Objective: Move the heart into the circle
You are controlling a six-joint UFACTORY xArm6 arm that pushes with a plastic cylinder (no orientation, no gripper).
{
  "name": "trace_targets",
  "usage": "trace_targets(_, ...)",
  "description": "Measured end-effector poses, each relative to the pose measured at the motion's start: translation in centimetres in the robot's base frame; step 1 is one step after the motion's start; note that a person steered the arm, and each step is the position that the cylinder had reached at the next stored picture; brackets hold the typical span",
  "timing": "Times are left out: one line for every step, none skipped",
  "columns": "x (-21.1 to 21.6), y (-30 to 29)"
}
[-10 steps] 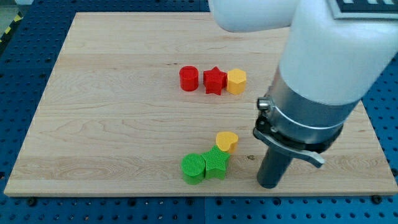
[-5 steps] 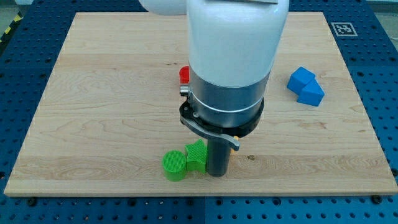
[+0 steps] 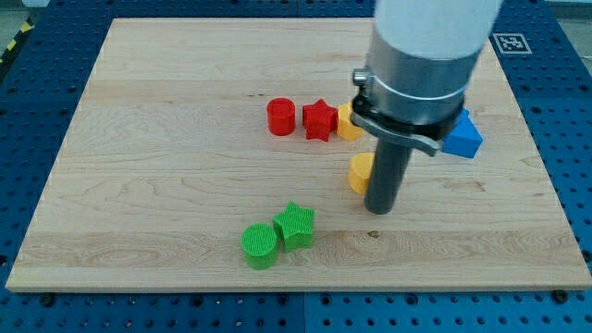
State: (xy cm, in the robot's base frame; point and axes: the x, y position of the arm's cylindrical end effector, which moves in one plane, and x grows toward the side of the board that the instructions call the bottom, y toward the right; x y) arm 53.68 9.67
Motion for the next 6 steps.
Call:
trace_targets(-1.8,1.5)
trace_targets(-3.8,0.2)
trace_targets(-4.0,-2.8)
trace_targets(-4.0,-4.7)
trace_targets(-3.5,-5.4)
trace_targets(-3.1,-5.7)
